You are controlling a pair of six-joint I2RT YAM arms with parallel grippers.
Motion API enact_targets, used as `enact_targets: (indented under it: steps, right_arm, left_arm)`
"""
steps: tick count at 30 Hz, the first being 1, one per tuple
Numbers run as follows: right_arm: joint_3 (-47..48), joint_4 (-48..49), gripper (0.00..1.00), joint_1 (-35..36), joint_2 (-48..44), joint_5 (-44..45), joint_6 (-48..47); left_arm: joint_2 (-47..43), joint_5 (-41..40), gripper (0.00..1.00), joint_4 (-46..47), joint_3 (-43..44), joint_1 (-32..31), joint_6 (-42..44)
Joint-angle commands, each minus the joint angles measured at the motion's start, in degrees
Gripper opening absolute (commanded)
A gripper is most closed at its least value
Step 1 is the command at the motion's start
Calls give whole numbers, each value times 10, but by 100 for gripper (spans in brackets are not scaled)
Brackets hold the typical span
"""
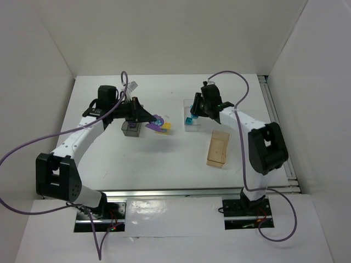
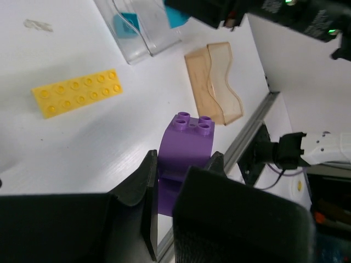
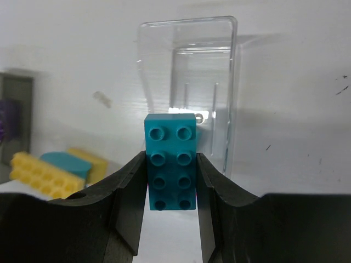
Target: Sort the legos into containers by color
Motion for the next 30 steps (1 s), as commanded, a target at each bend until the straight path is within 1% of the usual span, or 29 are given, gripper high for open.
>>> enact_targets:
  steps: [1, 2, 3, 5, 7, 9, 10, 11, 12, 13, 14, 15, 17, 18, 20, 21, 22, 23, 24, 25, 26, 28, 30]
  right_arm:
    - [56, 1, 33, 5, 43, 67, 7]
    - [74, 1, 63, 5, 63, 74, 7]
    - [85, -8, 76, 5, 70, 74, 2]
    - [102, -24, 90, 11, 70, 81, -10]
    - [93, -24, 90, 11, 44, 87, -16]
    - [61, -15, 90, 16, -7, 73, -16]
    - [49, -5, 86, 16, -27, 59, -16]
    - [35, 3, 85, 16, -46, 42, -16]
    - [4, 12, 84, 16, -83, -1, -16]
    - [-10, 21, 81, 22, -99, -18, -16]
    - [-19, 21, 81, 22, -110, -33, -16]
    - [-24, 14, 80, 35, -127, -64, -16]
    - [-41, 14, 81, 47, -141, -113, -16]
    - [-57, 29, 83, 53, -156, -170, -16]
    - [-74, 74, 88, 73, -169, -219, 1]
    - [-94, 95, 93, 79, -180, -265, 10]
    - [-104, 117, 94, 84, -180, -284, 31]
    - [-115, 172, 96, 84, -186, -306, 44]
    - [-138, 203, 96, 89, -186, -342, 60]
    - [-147, 230, 97, 89, -186, -355, 84]
    - [-153, 276, 97, 89, -186, -366, 93]
    - [-159, 312, 97, 89, -169, -391, 108]
    - [-159, 356, 97, 94, -155, -399, 128]
  left_arm:
    - [-31, -70, 0, 59, -8, -4, -72]
    - [-31, -75, 0, 54, -8, -4, -72]
    - [-36, -82, 0, 54, -8, -4, -72]
    - [-36, -87, 0, 49, -8, -4, -72]
    - [-36, -87, 0, 49, -8, -4, -72]
    - [-36, -93, 0, 49, -2, -4, -72]
    - [-31, -93, 0, 49, -2, -4, -67]
    - [-31, -93, 0, 49, 5, -4, -67]
    - [-23, -87, 0, 49, 5, -4, -67]
    - [-18, -100, 0, 43, 12, -4, -61]
    - [-18, -114, 0, 38, 13, -4, -61]
    - [-18, -132, 0, 33, 20, -4, -55]
    - [-12, -133, 0, 26, 27, 4, -55]
    - [-12, -133, 0, 20, 34, 4, -55]
    - [-6, -111, 0, 20, 35, 9, -62]
    - [-6, -99, 0, 36, 35, 9, -67]
    - [-6, -76, 0, 44, 29, 9, -79]
    - [-6, -52, 0, 59, 16, 14, -87]
    - [-6, -18, 0, 86, 10, 14, -93]
    - [7, 43, 0, 120, 10, 20, -100]
    - [18, 65, 0, 121, 10, 20, -113]
    - [42, 102, 0, 143, 19, 20, -126]
    - [42, 134, 0, 202, 3, 20, -165]
